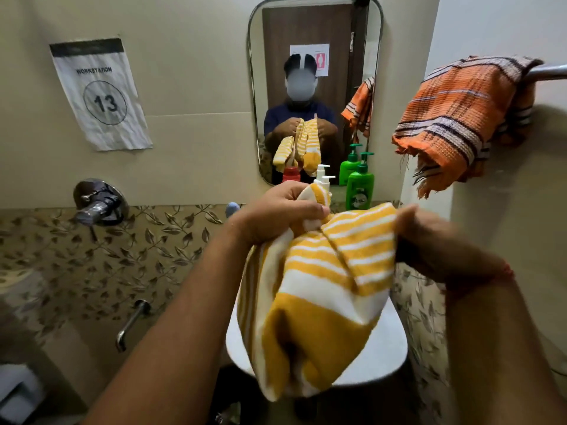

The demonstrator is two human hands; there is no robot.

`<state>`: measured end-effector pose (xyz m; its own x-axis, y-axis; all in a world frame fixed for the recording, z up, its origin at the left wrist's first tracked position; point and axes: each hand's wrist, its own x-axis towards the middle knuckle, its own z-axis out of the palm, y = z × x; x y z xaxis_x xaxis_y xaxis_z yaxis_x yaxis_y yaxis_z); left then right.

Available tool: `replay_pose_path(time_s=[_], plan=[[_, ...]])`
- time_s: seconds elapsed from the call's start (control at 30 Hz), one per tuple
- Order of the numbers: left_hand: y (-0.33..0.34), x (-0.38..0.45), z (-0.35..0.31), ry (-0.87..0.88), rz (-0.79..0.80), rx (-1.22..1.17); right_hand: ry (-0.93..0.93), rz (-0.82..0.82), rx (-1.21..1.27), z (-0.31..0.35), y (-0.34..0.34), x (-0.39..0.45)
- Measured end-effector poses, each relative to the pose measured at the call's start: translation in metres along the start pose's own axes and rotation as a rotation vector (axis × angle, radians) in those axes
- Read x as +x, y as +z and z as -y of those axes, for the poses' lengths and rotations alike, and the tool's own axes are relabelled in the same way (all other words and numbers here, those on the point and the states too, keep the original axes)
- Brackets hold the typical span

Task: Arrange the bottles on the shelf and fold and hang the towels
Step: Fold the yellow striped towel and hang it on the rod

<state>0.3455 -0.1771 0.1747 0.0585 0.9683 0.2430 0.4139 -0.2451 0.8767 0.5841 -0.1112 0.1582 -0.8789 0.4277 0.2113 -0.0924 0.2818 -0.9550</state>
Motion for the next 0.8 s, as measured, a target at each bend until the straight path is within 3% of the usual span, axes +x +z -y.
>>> replay_pose_path(time_s=[0.07,0.13,0.17,0.23,0.33,0.6,0.8], plan=[[-0.01,0.0,-0.005,-0.04,0.034,0.094,-0.135,-0.214,0.083,-0.002,-0.008,0.014],[-0.014,0.001,-0.01,-0.049,0.051,0.185,-0.339,-0.483,-0.108,-0.001,-0.004,0.035],[-0.013,0.001,-0.013,-0.038,0.062,0.239,-0.397,-0.544,-0.245,-0.001,0.001,0.046],[-0.01,-0.001,-0.021,0.013,0.101,0.288,-0.367,-0.389,-0.445,0.001,0.014,0.063],[-0.016,-0.008,-0.029,0.084,0.096,0.295,-0.235,-0.101,-0.331,-0.001,0.029,0.07],[-0.048,-0.031,-0.018,0.103,-0.116,0.151,-0.304,-0.349,0.238,0.029,0.037,0.065],[-0.053,-0.038,-0.021,0.141,-0.096,0.077,-0.241,-0.31,0.275,0.051,0.048,0.078]])
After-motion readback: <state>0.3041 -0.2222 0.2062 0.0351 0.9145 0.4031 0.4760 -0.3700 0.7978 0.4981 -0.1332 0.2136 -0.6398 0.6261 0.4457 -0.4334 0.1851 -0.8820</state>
